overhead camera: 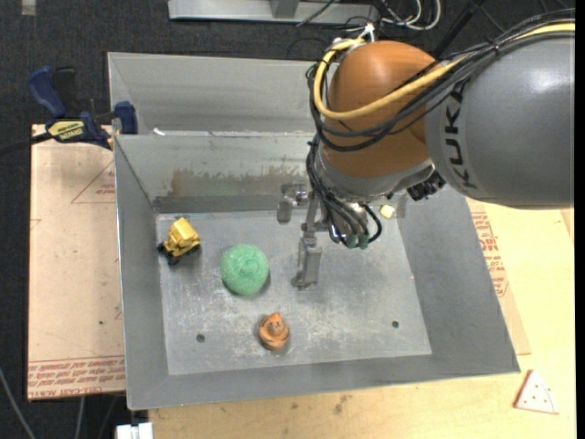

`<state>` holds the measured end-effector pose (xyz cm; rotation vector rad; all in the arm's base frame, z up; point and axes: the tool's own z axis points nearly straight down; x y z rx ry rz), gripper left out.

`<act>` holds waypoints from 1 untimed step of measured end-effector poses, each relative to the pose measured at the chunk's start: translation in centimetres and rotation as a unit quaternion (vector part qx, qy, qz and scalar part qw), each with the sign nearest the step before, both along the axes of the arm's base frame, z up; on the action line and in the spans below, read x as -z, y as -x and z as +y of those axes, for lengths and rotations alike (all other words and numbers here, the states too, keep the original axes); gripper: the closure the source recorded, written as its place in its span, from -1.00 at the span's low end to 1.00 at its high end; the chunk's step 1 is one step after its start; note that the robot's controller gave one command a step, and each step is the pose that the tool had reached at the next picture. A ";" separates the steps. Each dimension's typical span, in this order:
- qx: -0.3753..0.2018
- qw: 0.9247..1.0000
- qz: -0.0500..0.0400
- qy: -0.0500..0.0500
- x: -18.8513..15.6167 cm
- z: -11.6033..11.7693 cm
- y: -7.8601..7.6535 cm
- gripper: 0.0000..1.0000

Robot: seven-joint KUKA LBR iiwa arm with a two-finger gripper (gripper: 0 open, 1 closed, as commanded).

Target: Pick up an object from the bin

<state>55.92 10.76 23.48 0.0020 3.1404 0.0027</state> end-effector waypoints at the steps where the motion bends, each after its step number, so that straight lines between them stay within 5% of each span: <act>1: 0.000 1.000 0.000 0.000 0.0 0.0 0.0 -1.00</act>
Offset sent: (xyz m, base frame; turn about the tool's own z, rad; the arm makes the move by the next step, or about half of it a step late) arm -0.0012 0.0403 -0.0879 -0.2222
